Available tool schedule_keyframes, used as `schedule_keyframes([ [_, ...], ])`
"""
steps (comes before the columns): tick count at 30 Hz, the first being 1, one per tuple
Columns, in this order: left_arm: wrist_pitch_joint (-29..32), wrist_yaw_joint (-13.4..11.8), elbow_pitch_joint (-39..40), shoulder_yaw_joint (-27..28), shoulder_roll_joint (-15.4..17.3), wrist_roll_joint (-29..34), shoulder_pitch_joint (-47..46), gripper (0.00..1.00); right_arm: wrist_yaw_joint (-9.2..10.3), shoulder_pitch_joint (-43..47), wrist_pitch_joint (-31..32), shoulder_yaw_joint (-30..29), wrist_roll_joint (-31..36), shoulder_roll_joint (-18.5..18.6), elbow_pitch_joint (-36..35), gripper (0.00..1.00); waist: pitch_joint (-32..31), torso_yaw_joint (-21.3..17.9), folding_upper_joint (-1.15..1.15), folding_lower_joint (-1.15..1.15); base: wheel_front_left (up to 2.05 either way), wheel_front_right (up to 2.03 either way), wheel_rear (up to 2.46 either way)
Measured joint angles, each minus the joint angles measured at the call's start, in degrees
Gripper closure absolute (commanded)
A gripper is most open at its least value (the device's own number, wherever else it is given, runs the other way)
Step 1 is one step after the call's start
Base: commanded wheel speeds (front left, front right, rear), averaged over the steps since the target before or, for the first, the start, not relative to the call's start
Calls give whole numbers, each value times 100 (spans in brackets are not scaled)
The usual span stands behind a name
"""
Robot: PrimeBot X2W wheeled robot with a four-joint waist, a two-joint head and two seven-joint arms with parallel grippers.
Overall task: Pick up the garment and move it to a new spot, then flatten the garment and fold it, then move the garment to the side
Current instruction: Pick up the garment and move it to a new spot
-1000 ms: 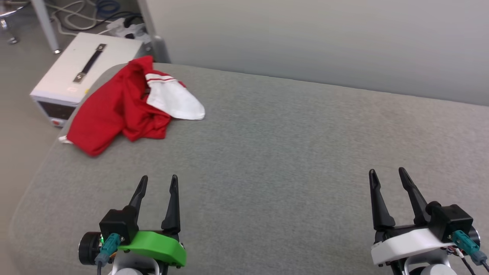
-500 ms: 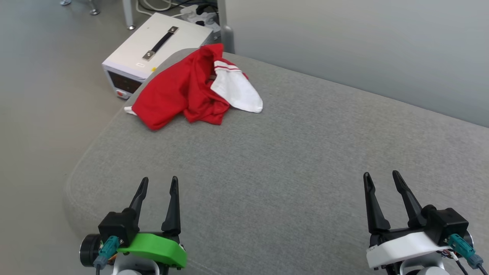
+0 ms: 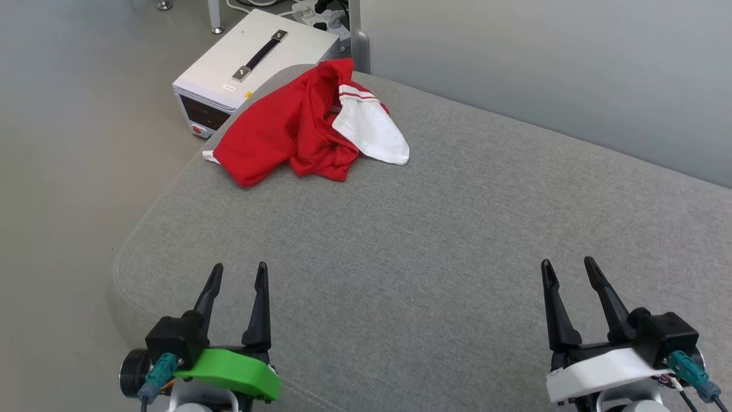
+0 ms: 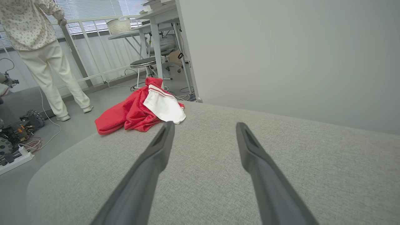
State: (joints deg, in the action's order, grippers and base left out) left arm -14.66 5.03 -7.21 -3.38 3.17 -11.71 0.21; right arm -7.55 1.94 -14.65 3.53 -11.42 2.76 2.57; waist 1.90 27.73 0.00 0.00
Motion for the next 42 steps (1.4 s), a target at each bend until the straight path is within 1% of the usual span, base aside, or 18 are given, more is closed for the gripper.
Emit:
schedule_keyframes([
  [7, -1, 83, 8, 133, 0, -242, -62, 0, 0, -149, 0, 87, 36, -2, -93, 0, 244, -142, 0, 0, 0, 0, 0],
  [10, 0, 141, -222, 203, 4, -242, -271, 0, 0, -281, 0, 100, 148, -3, -171, 0, 402, -245, 0, 0, 0, 0, 0],
  [12, -1, 175, -431, 246, 46, -242, -597, 0, 0, -386, -1, 102, 233, -3, -267, 0, 554, -338, 0, 0, 0, 0, 0],
  [14, -1, 204, -694, 246, 177, -250, -999, 0, 0, -487, -1, 104, 303, -4, -360, 0, 717, -429, 0, 0, 0, 0, 0],
  [18, 63, 212, -1343, 105, 683, -472, -1992, 0, 0, -662, -7, 116, 524, -7, -546, 0, 1114, -630, 0, 0, 0, 0, 0],
  [21, 468, 213, -1660, -231, 1217, -705, -2824, 0, 0, -804, -7, 144, 684, -8, -699, 0, 1438, -782, 0, 0, 0, 0, 0],
  [23, 889, 214, -1858, -489, 1577, -982, -3406, 0, 0, -909, -7, 125, 736, -3, -801, 0, 1679, -892, 0, 0, 0, 0, 0],
  [25, 1316, 214, -2030, -691, 1848, -1311, -3870, 0, 0, -983, -7, 108, 775, 7, -888, 0, 1896, -992, 0, 1, 0, 0, 0],
  [29, 2398, 223, -2341, -1061, 2291, -2234, -4679, 0, 0, -1154, -7, 134, 828, 33, -1021, 0, 2344, -1201, 0, 1, 0, 0, 0],
  [34, 3542, 230, -2746, -1421, 2983, -2814, -5380, 0, 0, -1271, -7, 202, 860, 46, -1072, 0, 2836, -1491, 0, 1, 0, 0, 0],
  [37, 4018, 230, -2964, -1528, 3209, -3051, -5589, 0, 0, -1284, -7, 245, 865, 46, -1084, 0, 3053, -1692, 0, 1, 0, 0, 0],
  [39, 4202, 230, -3094, -1564, 3294, -3127, -5700, 0, 0, -1285, -7, 269, 867, 45, -1094, 0, 3178, -1817, 0, 1, 0, 0, 0],
  [42, 4321, 230, -3301, -1594, 3361, -3247, -5849, 0, 0, -1292, -7, 288, 870, 43, -1098, 0, 3359, -1986, 0, 1, 0, 0, 0],
])
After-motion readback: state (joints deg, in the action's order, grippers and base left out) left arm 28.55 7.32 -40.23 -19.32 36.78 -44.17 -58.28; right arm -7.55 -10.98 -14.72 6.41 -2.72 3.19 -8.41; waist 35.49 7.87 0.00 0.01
